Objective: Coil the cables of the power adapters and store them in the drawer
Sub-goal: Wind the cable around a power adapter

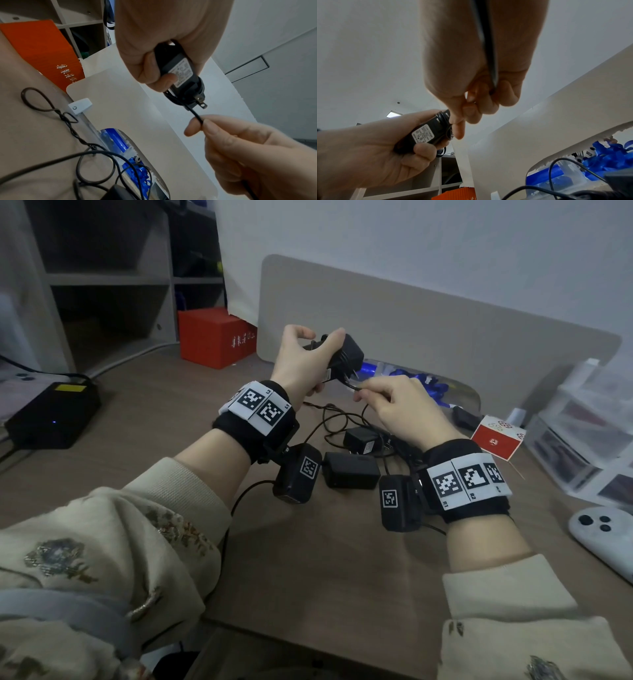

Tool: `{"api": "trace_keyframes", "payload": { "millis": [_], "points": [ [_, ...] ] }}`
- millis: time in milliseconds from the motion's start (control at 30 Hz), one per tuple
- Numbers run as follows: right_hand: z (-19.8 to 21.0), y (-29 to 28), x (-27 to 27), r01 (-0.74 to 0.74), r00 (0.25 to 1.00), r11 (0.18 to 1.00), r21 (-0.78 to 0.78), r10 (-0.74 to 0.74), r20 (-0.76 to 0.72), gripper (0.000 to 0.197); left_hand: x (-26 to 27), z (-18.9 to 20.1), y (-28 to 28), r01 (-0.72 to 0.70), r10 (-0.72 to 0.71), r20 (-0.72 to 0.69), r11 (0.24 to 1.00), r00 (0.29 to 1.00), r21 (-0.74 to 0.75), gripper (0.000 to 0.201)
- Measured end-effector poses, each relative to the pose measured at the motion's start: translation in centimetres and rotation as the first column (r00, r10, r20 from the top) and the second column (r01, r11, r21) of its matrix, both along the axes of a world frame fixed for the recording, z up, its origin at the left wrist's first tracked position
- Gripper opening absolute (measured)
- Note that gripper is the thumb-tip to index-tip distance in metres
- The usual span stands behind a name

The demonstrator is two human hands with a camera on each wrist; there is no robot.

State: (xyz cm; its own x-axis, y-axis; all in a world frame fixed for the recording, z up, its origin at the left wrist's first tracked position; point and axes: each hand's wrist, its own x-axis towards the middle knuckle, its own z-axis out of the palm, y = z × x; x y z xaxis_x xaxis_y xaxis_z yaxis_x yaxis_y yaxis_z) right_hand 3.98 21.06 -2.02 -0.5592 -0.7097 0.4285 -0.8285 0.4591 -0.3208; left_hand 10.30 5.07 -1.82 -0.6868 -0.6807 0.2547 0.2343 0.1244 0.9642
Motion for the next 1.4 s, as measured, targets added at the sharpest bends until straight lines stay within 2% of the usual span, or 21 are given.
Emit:
{"api": "trace_keyframes", "payload": {
  "millis": [267, 433, 567, 733, 867, 1000, 1133, 1233, 1400],
  "points": [
    [0.3, 0.2, 0.5, 0.071, 0.997, 0.997, 0.024, -0.071, -0.012, 0.021, 0.1, 0.1, 0.0, 0.022, -0.020, 0.064, 0.999, 0.998, -0.035, 0.045],
    [0.4, 0.3, 0.4, 0.128, 0.992, 0.992, -0.009, -0.128, -0.021, 0.022, 0.1, 0.4, 0.0, 0.050, -0.051, 0.093, 0.999, 0.994, 0.012, 0.043],
    [0.0, 0.2, 0.2, 0.123, 0.992, 0.992, 0.009, -0.123, 0.009, 0.020, 0.0, 0.2, -0.2, 0.069, -0.076, 0.091, 0.994, 0.993, 0.080, 0.042],
    [0.0, -0.1, 0.5, 0.075, 0.997, 0.995, 0.066, -0.075, -0.003, 0.021, -0.2, -0.1, -0.5, 0.014, -0.023, 0.084, 0.995, 0.996, 0.099, 0.042],
    [0.2, -0.2, 0.8, 0.090, 0.994, 0.992, 0.087, -0.084, -0.070, 0.022, -0.1, -0.5, -0.6, -0.023, 0.020, 0.113, 0.999, 0.993, 0.024, 0.043],
    [0.3, -0.2, 1.1, 0.103, 0.986, 0.992, 0.073, -0.092, -0.138, 0.019, -0.2, -1.0, -0.6, -0.033, 0.069, 0.157, 0.975, 0.985, -0.219, 0.044],
    [0.5, -0.1, 1.3, 0.115, 0.976, 0.989, 0.098, -0.094, -0.194, 0.019, 0.0, -1.1, -0.3, 0.100, 0.063, 0.362, 0.905, 0.930, -0.414, 0.041],
    [0.4, 0.0, 1.6, 0.094, 0.982, 0.989, 0.114, -0.073, -0.175, 0.018, 0.1, -1.1, -0.2, 0.200, 0.059, 0.450, 0.840, 0.891, -0.504, 0.038],
    [0.9, 0.5, 1.5, 0.047, 0.997, 0.999, 0.013, -0.047, -0.067, 0.021, 0.7, -0.8, -0.4, 0.435, -0.111, 0.569, 0.766, 0.815, -0.473, 0.037]
  ]
}}
